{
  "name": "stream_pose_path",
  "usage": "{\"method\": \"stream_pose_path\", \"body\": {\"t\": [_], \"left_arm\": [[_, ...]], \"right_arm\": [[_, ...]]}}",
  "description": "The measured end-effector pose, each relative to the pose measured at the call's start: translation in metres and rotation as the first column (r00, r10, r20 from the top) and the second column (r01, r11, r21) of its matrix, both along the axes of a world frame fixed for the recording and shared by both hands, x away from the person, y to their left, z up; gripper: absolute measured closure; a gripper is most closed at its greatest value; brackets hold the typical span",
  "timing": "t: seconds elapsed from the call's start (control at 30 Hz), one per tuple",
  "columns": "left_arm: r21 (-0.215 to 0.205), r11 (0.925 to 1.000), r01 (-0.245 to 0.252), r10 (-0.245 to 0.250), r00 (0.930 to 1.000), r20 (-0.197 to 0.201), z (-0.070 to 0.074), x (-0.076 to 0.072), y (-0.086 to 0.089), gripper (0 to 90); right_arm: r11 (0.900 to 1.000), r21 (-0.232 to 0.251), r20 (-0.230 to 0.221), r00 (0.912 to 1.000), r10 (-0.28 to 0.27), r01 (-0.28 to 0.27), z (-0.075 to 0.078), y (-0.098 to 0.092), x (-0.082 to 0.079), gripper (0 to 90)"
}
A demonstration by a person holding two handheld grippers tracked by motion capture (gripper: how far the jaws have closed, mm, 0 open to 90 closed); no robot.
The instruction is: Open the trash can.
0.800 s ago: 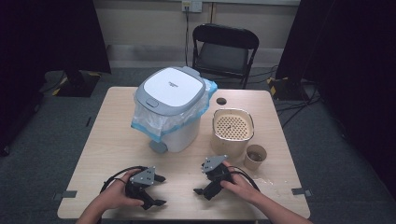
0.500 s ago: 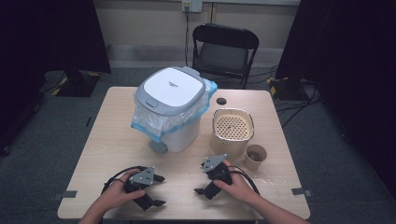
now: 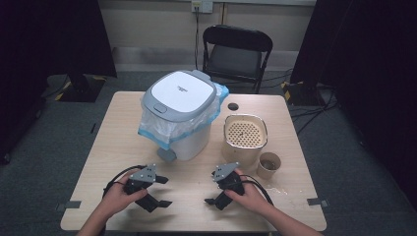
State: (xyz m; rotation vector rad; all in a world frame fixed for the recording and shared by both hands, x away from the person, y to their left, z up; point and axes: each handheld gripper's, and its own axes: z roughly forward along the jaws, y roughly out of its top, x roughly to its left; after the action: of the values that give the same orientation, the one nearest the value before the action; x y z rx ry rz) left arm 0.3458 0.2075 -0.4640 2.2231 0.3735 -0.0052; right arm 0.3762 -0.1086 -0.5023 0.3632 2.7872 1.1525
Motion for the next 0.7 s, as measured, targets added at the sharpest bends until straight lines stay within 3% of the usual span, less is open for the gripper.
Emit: {"method": "stream_pose_path", "body": {"t": [0.27, 0.43, 0.7], "left_arm": [[0.01, 0.9995, -0.03, 0.03, 0.9995, -0.007, 0.021, 0.002, 0.009, 15.9], [-0.016, 0.9976, -0.067, 0.067, 0.9977, -0.003, 0.037, 0.005, 0.015, 15.9], [-0.01, 0.9976, -0.068, 0.068, 0.9976, 0.014, 0.06, 0.01, 0.02, 15.9]], "right_arm": [[1.0, 0.0, 0.0, 1.0, 0.0, 0.0, 0.0, 0.0, 0.0, 0.0], [1.0, 0.0, 0.0, 1.0, 0.0, 0.0, 0.0, 0.0, 0.0, 0.0], [1.0, 0.0, 0.0, 1.0, 0.0, 0.0, 0.0, 0.0, 0.0, 0.0]]}}
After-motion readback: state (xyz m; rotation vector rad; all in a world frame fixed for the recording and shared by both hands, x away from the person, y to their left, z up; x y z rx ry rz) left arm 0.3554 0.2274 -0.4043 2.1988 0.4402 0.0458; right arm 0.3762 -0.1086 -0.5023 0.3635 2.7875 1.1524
